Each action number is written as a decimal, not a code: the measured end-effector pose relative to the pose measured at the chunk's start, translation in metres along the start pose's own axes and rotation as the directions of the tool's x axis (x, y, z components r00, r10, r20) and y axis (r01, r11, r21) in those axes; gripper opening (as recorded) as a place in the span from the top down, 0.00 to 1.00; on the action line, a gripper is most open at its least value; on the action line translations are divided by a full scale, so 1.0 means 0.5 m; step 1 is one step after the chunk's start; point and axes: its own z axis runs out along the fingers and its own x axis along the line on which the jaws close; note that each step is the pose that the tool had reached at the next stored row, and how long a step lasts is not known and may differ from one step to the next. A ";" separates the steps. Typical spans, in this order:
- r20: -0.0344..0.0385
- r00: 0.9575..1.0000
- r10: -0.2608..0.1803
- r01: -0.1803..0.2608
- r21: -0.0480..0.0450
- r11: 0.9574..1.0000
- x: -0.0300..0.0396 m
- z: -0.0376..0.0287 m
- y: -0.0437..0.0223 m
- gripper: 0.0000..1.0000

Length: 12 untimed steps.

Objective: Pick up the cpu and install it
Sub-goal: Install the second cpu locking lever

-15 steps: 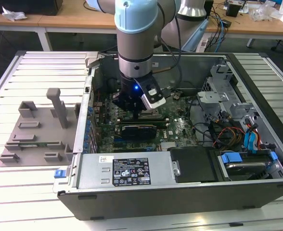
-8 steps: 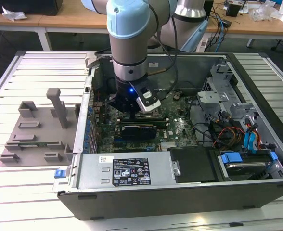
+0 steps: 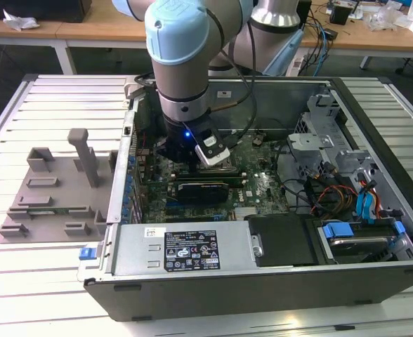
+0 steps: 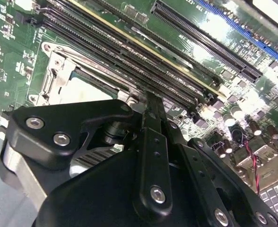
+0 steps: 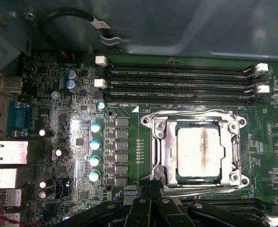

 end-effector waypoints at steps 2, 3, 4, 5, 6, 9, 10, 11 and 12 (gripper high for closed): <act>0.006 1.000 0.000 0.000 -0.011 1.000 0.003 0.002 0.000 0.89; 0.008 1.000 0.000 0.000 -0.014 1.000 0.004 0.002 0.000 0.89; 0.012 1.000 0.001 0.000 -0.019 1.000 0.006 0.003 0.000 0.89; 0.014 1.000 0.000 0.000 -0.022 1.000 0.007 0.004 0.000 0.89; 0.016 1.000 0.001 0.000 -0.025 1.000 0.011 0.005 0.000 0.89; 0.019 1.000 0.001 0.000 -0.029 1.000 0.015 0.007 -0.001 0.89; 0.018 1.000 0.001 0.000 -0.029 1.000 0.015 0.006 -0.001 0.89; 0.019 1.000 0.001 0.000 -0.029 1.000 0.015 0.004 0.000 0.89; 0.019 1.000 0.001 0.000 -0.029 1.000 0.013 -0.012 0.002 0.89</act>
